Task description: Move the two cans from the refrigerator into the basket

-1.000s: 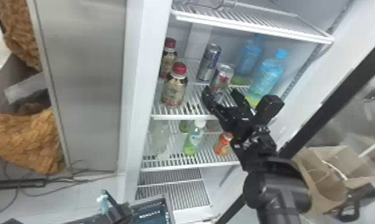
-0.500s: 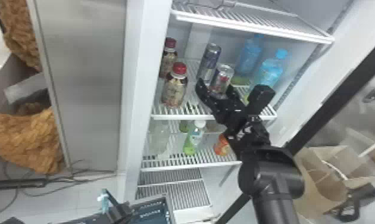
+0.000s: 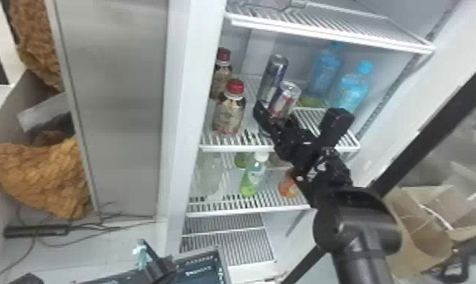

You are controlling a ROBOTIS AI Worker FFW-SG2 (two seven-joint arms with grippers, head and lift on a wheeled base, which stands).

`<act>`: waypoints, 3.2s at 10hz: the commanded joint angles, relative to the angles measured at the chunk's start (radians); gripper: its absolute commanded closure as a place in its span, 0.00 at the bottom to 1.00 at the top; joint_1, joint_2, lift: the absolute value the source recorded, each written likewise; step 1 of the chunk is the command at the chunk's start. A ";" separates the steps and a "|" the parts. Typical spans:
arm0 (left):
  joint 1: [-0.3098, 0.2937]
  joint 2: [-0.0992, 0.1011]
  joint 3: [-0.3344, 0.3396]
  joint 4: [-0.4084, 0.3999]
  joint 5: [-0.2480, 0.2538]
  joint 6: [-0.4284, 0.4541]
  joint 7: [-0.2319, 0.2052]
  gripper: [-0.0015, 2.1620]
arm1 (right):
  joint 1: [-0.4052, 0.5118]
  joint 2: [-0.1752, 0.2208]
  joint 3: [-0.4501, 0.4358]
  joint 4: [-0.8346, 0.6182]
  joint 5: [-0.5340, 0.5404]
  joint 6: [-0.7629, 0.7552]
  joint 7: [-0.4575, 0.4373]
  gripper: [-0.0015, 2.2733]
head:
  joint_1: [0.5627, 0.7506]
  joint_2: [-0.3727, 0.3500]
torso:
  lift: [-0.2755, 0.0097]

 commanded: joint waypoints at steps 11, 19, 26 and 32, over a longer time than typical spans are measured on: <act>0.002 -0.005 0.004 0.000 0.000 0.000 0.000 0.55 | 0.532 0.004 -0.075 -0.671 -0.089 0.260 -0.049 0.54 | 0.70 0.03 | 0.86; 0.002 -0.006 0.004 0.000 -0.004 0.000 0.000 0.55 | 0.709 0.025 -0.063 -0.750 -0.122 0.533 0.090 0.54 | 0.70 0.06 | 0.86; -0.002 -0.006 0.004 0.000 -0.004 0.000 0.000 0.55 | 0.637 0.013 0.035 -0.639 -0.144 0.741 0.230 0.54 | 0.70 0.18 | 0.86; -0.005 -0.006 0.002 0.000 -0.004 0.000 0.002 0.55 | 0.547 -0.038 0.105 -0.524 -0.200 0.903 0.336 0.31 | 0.70 0.34 | 0.86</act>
